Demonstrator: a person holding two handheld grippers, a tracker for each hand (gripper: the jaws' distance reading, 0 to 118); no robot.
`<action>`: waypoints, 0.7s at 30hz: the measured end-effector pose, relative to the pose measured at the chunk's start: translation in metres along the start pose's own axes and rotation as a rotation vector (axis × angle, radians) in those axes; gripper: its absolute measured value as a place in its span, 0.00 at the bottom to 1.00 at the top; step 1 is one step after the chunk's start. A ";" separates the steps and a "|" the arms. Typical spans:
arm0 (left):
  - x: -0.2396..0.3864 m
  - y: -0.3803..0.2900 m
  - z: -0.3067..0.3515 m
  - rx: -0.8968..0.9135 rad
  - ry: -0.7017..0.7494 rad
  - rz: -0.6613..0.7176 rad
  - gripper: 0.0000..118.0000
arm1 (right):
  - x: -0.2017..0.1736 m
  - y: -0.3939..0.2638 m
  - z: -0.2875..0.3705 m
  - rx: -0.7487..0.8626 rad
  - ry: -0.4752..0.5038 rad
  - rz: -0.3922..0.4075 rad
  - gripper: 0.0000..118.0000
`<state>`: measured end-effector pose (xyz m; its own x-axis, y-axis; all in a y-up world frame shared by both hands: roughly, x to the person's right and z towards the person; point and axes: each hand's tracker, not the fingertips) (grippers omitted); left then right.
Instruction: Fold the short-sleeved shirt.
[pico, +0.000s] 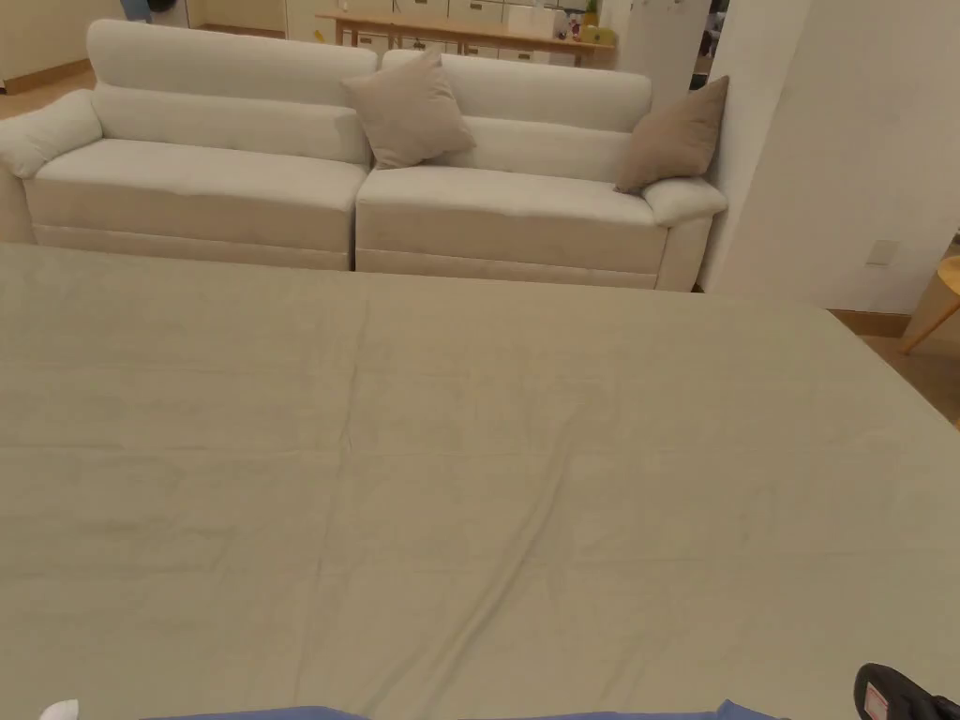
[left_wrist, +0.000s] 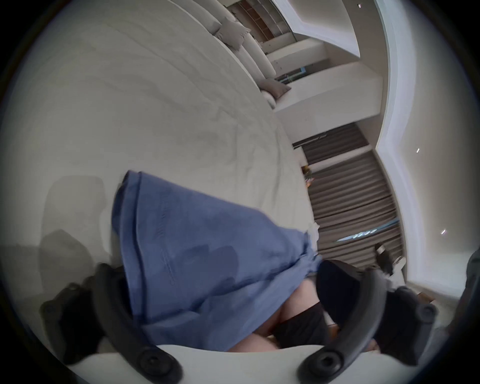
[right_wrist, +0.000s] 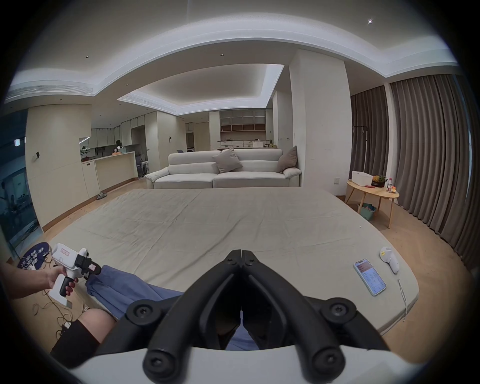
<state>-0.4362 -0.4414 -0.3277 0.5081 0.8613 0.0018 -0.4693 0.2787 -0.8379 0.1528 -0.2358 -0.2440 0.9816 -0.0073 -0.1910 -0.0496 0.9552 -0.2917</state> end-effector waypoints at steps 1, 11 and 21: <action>-0.002 0.001 0.002 0.011 -0.068 0.058 0.46 | -0.001 0.000 -0.001 -0.004 0.004 0.004 0.00; 0.016 0.009 0.043 0.118 0.115 0.018 0.03 | -0.005 -0.004 -0.006 -0.020 0.030 0.028 0.00; 0.075 0.044 0.158 0.343 0.313 -0.125 0.03 | 0.009 -0.007 -0.001 0.001 0.054 -0.022 0.00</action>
<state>-0.5330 -0.2979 -0.2782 0.7439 0.6579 -0.1174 -0.5753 0.5410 -0.6134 0.1614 -0.2431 -0.2447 0.9709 -0.0441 -0.2353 -0.0281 0.9550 -0.2953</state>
